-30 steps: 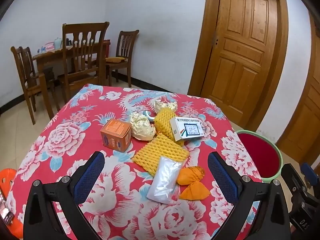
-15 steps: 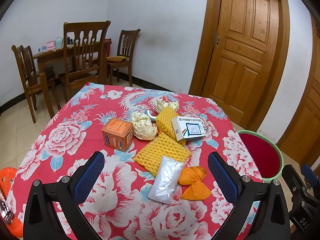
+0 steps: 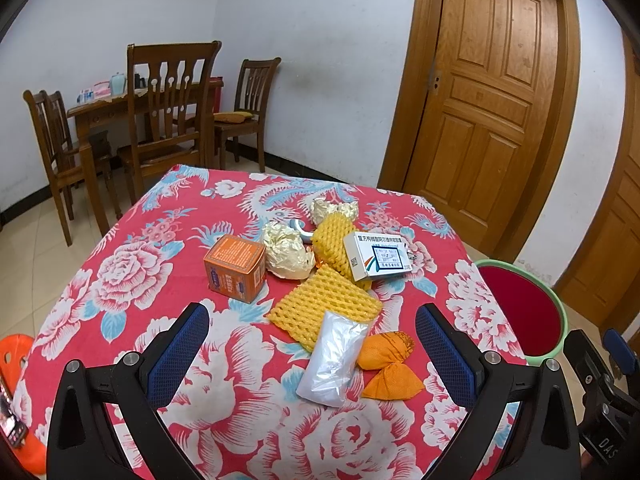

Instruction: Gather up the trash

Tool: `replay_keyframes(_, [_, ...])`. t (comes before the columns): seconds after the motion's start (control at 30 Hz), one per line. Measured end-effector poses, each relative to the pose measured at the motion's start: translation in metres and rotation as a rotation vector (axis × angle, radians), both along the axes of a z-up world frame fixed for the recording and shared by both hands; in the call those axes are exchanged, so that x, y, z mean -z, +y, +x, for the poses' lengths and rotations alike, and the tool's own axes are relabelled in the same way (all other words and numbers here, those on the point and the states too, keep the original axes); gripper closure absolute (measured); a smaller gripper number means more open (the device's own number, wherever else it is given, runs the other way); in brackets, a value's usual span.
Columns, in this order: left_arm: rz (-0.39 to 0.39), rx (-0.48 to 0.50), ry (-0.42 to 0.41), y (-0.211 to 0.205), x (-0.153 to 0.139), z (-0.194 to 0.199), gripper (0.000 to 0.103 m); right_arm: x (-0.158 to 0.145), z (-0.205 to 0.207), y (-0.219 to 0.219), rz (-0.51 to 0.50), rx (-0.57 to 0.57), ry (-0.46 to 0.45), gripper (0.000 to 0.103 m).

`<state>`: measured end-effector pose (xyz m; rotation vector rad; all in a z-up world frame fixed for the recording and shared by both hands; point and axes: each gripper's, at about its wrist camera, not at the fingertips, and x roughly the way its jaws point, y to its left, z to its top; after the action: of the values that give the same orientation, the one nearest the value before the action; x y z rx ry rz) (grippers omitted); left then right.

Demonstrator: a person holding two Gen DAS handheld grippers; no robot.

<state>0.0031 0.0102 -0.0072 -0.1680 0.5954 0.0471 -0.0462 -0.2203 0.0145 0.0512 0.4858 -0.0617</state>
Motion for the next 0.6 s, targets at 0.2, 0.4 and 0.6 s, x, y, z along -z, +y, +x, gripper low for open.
replay_keyframes(0.2, [-0.001, 0.001, 0.001, 0.0002, -0.0002, 0.0000, 0.001, 0.0002, 0.0001, -0.0001, -0.001, 0.001, 0.001, 0.001])
replay_keyframes(0.4, [0.000, 0.001, 0.002, 0.0006, 0.0004, 0.0004, 0.001, 0.0006, 0.0003, 0.0000, 0.001, 0.000, 0.002, 0.001])
replay_keyframes(0.6, [-0.001, 0.000, 0.001, 0.0008, 0.0003, 0.0003, 0.001, 0.0008, 0.0002, 0.0008, -0.002, 0.000, 0.001, 0.001])
